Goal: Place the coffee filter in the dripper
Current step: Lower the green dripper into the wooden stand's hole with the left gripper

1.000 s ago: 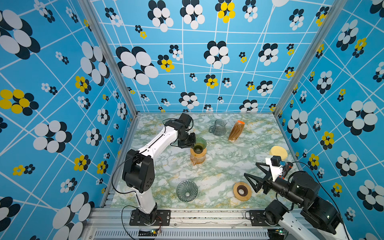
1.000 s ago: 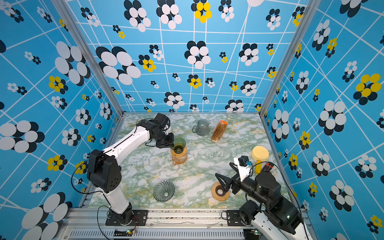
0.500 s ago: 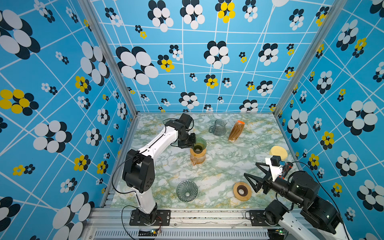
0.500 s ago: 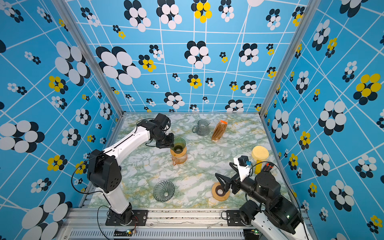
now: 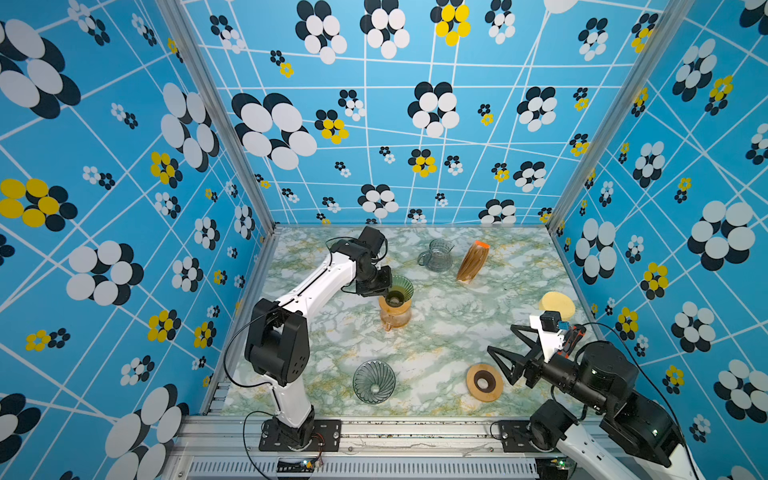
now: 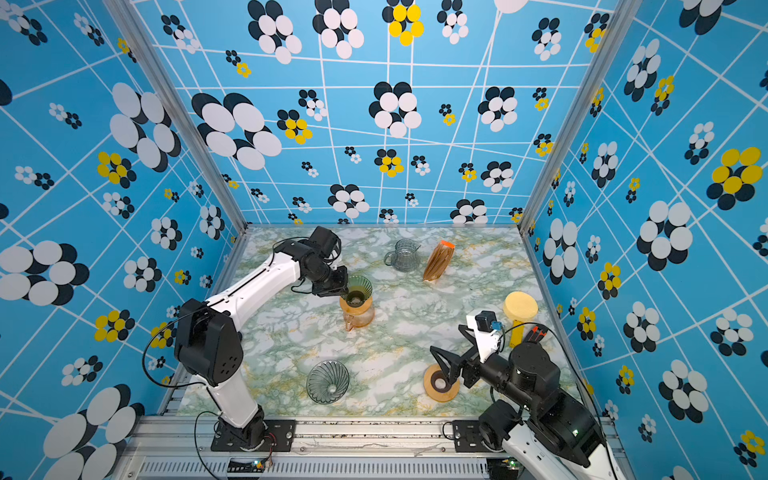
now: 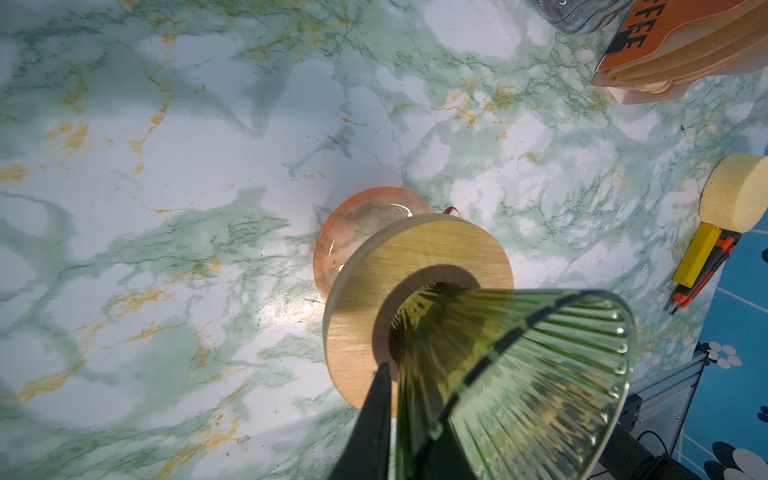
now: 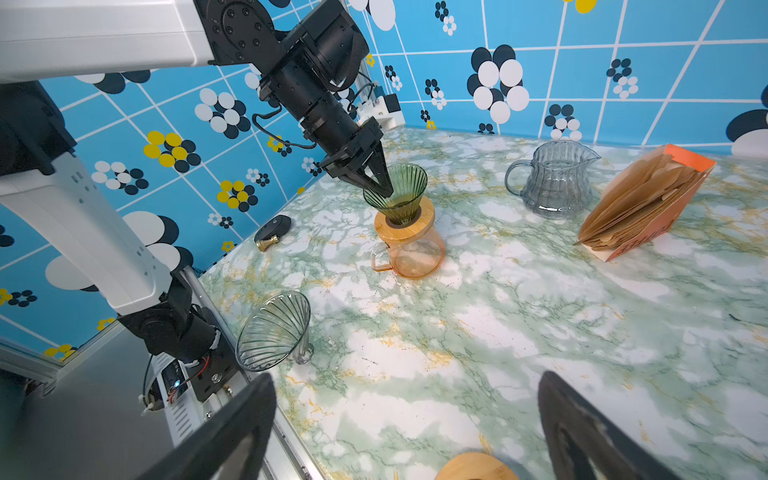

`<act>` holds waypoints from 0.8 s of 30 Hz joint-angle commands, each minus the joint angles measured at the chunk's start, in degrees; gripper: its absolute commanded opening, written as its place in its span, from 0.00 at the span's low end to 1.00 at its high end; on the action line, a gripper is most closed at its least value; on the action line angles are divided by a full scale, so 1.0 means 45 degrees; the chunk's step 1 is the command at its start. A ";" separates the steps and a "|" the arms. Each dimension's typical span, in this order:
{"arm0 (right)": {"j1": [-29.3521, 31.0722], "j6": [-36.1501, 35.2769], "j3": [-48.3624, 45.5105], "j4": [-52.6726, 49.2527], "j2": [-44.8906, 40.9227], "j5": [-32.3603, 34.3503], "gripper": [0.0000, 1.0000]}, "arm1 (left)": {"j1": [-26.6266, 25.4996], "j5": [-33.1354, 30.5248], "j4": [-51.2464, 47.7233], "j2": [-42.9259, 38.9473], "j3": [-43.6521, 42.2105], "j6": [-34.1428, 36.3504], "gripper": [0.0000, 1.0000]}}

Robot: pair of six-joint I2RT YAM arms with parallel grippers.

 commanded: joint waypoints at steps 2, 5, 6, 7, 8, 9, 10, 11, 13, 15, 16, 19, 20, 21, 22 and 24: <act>0.0096 -0.0096 -0.0072 -0.0064 0.0105 0.0056 0.99 | -0.0071 -0.0158 0.0030 -0.0123 -0.0107 0.0046 0.12; 0.0092 -0.0092 -0.0066 -0.0067 0.0124 0.0047 0.99 | -0.0055 -0.0064 0.0192 -0.0187 -0.0228 -0.0063 0.11; 0.0092 -0.0110 -0.0072 -0.0084 0.0123 0.0046 0.99 | -0.0054 -0.0039 0.0229 -0.0185 -0.0249 -0.0092 0.11; 0.0093 -0.0110 -0.0057 -0.0073 0.0123 0.0050 0.99 | -0.0065 -0.0021 0.0240 -0.0184 -0.0269 -0.0092 0.11; 0.0097 -0.0101 -0.0070 -0.0067 0.0133 0.0047 0.99 | -0.0057 0.0001 0.0276 -0.0204 -0.0306 -0.0127 0.11; 0.0098 -0.0113 -0.0068 -0.0060 0.0123 0.0047 0.99 | -0.0058 -0.0002 0.0301 -0.0222 -0.0338 -0.0135 0.11; 0.0084 -0.0103 -0.0076 -0.0062 0.0124 0.0045 0.99 | -0.0039 -0.0022 0.0321 -0.0253 -0.0376 -0.0149 0.11; 0.0092 -0.0115 -0.0050 -0.0052 0.0123 0.0045 0.99 | -0.0055 -0.0040 0.0353 -0.0291 -0.0433 -0.0160 0.11; 0.0080 -0.0114 -0.0058 -0.0048 0.0143 0.0042 1.00 | -0.0048 -0.0059 0.0471 -0.0373 -0.0568 -0.0200 0.11; 0.0090 -0.0104 -0.0073 -0.0048 0.0182 0.0013 0.99 | -0.0047 -0.0072 0.0552 -0.0454 -0.0676 -0.0238 0.10; 0.0089 -0.0100 -0.0065 -0.0049 0.0200 -0.0005 0.99 | -0.0047 -0.0045 0.0577 -0.0456 -0.0733 -0.0255 0.10; 0.0091 -0.0115 -0.0072 -0.0060 0.0227 -0.0024 0.99 | -0.0054 -0.0040 0.0554 -0.0458 -0.0737 -0.0219 0.10; 0.0096 -0.0115 -0.0026 -0.0056 0.0226 -0.0025 0.99 | -0.0047 -0.0051 0.0522 -0.0446 -0.0710 -0.0191 0.10; 0.0088 -0.0115 -0.0060 -0.0066 0.0237 -0.0024 0.99 | -0.0047 -0.0064 0.0480 -0.0439 -0.0681 -0.0185 0.11; 0.0094 -0.0111 -0.0066 -0.0078 0.0223 -0.0012 0.99 | -0.0046 -0.0074 0.0456 -0.0441 -0.0627 -0.0154 0.12; 0.0088 -0.0093 -0.0038 -0.0068 0.0226 -0.0012 0.99 | -0.0047 -0.0068 0.0401 -0.0439 -0.0531 -0.0124 0.15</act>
